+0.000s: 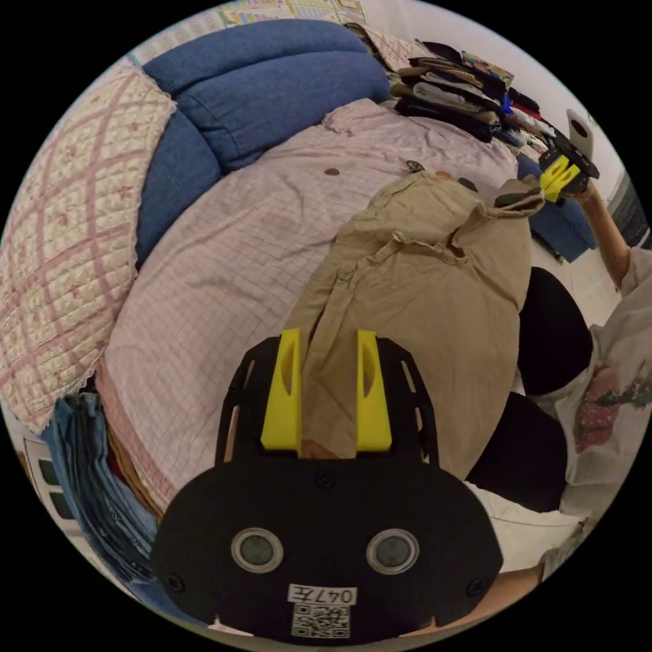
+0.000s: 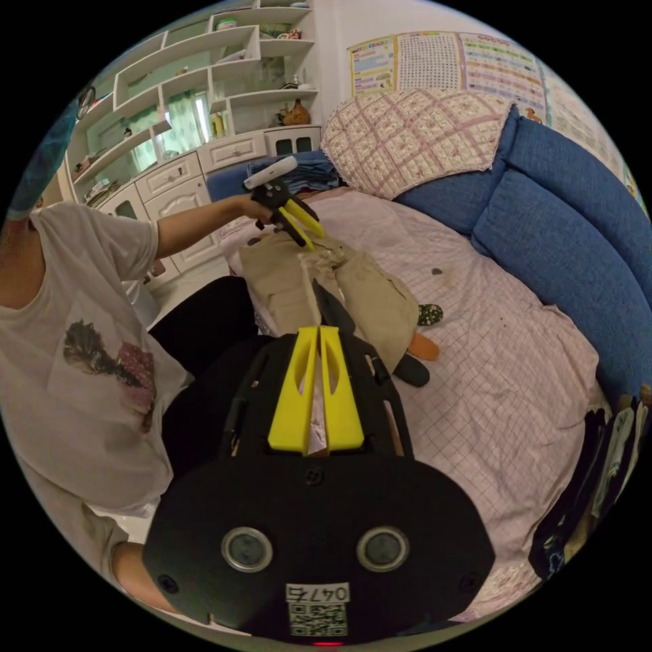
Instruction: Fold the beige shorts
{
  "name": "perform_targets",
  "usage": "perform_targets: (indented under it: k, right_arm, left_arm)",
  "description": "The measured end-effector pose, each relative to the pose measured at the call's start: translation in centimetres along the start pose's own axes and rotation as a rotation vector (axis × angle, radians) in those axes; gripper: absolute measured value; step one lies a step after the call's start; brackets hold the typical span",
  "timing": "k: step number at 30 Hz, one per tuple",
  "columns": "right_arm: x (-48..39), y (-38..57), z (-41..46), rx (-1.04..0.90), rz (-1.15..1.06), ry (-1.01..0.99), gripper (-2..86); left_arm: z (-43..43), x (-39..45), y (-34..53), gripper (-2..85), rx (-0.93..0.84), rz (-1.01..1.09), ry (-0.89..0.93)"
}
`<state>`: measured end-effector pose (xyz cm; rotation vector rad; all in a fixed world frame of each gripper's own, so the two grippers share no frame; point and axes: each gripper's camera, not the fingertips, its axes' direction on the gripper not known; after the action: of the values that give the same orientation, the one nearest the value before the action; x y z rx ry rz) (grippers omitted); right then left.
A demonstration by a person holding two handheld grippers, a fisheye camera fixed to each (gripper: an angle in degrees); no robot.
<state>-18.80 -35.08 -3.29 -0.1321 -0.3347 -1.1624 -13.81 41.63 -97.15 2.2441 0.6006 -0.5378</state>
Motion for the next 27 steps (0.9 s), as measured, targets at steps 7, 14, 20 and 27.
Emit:
perform_targets:
  k: [7, 14, 20, 27]
  right_arm:
    - [-2.2, -0.1, -1.0, 0.001, 0.015, 0.016, -0.4]
    - [-7.3, 0.9, -6.1, 0.058, 0.002, 0.145, -0.3]
    - [-11.4, 0.1, -11.5, 0.128, -0.034, 0.207, -0.5]
    - [-12.3, -12.3, -16.4, 0.498, -0.028, 0.725, -0.5]
  left_arm:
    - [-0.5, -0.2, 2.3, 1.0, 0.024, -0.067, 0.145]
    - [-9.1, 10.0, 10.2, -0.8, 0.284, -0.054, -0.06]
    - [-18.8, 17.9, 17.6, -0.5, 0.507, -0.037, -0.202]
    - [-29.2, 16.0, 9.0, -0.5, 0.596, -0.123, -0.855]
